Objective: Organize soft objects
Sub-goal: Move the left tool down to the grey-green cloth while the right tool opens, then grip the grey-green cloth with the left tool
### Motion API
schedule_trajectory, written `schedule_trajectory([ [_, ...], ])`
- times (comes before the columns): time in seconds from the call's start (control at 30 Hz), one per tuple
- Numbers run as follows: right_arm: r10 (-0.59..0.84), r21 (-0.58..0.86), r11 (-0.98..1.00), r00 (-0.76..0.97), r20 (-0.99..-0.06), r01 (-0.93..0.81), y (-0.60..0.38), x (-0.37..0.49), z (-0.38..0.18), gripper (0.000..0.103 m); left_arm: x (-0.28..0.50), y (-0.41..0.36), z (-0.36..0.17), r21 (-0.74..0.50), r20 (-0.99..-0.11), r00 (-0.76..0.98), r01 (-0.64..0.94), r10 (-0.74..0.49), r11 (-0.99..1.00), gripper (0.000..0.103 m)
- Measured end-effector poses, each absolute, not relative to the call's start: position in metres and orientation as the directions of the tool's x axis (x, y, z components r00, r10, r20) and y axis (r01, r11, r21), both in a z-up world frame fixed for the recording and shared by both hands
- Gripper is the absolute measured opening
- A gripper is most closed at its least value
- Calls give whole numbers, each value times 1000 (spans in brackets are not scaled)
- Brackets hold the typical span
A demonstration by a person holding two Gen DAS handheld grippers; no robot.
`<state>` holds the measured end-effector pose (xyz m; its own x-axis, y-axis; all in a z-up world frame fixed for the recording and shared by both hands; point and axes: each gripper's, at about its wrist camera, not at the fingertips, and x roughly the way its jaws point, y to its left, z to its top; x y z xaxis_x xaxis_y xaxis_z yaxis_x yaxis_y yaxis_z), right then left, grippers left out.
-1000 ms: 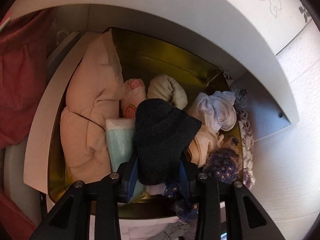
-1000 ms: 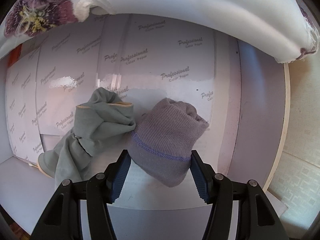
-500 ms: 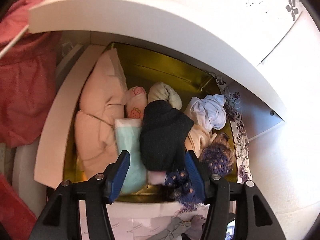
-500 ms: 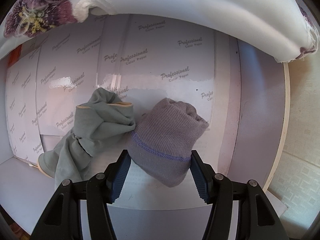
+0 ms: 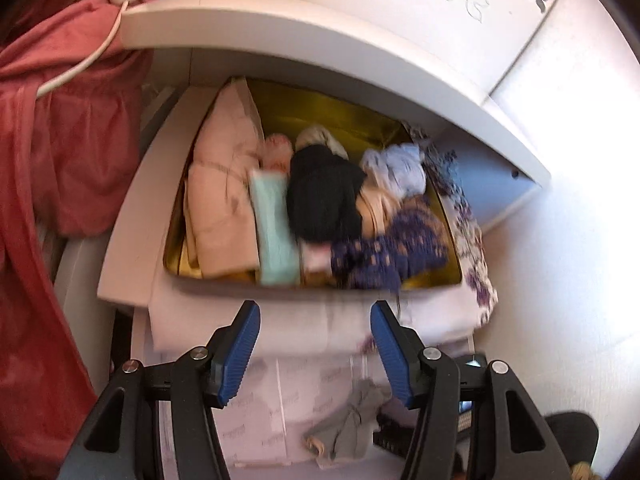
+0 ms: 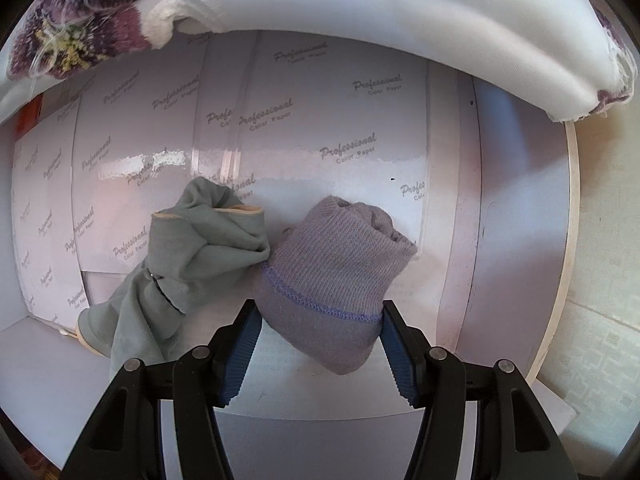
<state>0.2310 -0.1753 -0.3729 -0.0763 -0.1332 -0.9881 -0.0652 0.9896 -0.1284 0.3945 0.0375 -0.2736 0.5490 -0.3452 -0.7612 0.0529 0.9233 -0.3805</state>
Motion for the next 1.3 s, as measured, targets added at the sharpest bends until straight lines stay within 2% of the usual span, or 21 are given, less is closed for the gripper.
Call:
schedule_trajectory([
  [0.4, -83, -82, 997, -72, -994, -8, -194, 232, -371, 61, 366, -3, -338, -278, -881, 337, 201, -333, 939, 58],
  [0.57, -84, -85, 996, -61, -995, 10, -200, 234, -367, 62, 363, -21, -368, -221, -931, 230, 269, -285, 937, 58],
  [0.9, -64, -66, 995, -28, -998, 80, -218, 241, -355, 70, 351, -66, -391, -215, -945, 126, 455, -301, 864, 58],
  [1.3, -44, -42, 988, 7, -999, 151, -246, 248, -341, 75, 372, -79, -410, -283, -942, 28, 470, -334, 836, 58],
])
